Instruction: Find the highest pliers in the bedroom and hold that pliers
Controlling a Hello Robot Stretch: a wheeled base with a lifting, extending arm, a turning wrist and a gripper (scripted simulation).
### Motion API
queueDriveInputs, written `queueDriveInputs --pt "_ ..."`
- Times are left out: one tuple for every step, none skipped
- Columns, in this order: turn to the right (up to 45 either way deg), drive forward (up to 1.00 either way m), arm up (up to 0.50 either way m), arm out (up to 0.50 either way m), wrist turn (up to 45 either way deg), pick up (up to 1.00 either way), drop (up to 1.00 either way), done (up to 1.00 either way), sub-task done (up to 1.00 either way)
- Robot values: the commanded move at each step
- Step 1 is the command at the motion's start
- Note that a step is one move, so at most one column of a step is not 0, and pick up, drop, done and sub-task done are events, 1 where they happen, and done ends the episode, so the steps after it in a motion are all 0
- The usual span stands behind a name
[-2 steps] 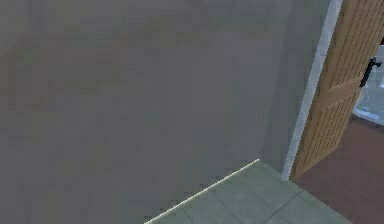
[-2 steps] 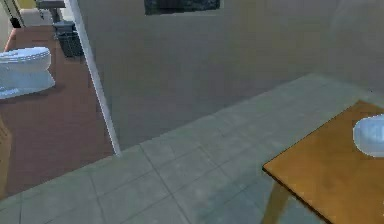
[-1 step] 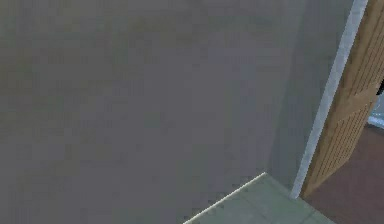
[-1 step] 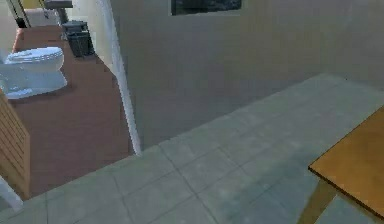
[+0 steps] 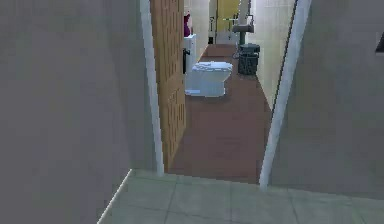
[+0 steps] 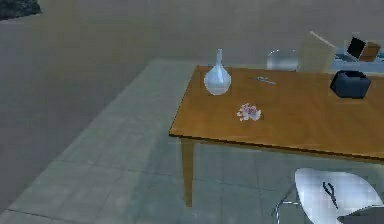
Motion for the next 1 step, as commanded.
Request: queueDriveInputs --pt "45.0 0.0 0.0 0.0 0.0 0.0 0.0 0.0 0.0"
